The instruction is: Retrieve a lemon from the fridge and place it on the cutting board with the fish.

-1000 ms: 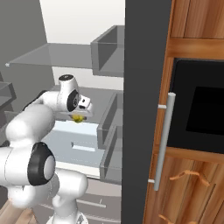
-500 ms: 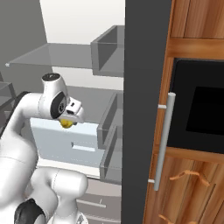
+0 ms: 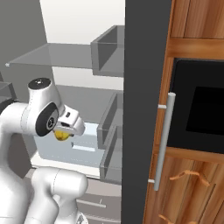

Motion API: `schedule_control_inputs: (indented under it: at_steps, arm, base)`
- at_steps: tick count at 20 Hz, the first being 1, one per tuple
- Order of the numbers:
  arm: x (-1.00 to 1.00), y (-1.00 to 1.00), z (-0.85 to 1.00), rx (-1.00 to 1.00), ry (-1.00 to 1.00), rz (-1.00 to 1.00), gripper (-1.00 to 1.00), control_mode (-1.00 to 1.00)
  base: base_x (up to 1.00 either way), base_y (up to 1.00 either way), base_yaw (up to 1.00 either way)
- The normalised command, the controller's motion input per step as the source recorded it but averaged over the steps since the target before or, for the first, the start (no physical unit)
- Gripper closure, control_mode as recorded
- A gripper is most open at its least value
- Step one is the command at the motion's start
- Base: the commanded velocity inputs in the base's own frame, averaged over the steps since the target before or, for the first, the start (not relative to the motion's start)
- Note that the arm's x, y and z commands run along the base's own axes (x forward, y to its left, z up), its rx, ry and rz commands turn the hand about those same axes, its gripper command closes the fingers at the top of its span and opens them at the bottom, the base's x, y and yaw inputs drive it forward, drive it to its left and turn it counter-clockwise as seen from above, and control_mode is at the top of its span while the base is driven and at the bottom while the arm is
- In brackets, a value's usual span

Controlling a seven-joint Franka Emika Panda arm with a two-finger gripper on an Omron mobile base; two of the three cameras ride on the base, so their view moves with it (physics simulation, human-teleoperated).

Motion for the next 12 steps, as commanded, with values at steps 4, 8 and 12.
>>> schedule_control_inputs:
  at_steps: [4,8,12]
  arm:
    - [-0.43,0.06,0.03,0.0,0.02,0.0,1.0,-1.0]
    - [-0.03,0.0,0.0,0.0,0.0,0.0,1.0,-1.0]
    - [-0.23,0.0,0.0,0.0,0.0,0.0,1.0,1.0]
  base:
    - [0.0,0.0,0.0]
    - [0.0,0.0,0.0]
    - [-0.45,0.0,0.0]
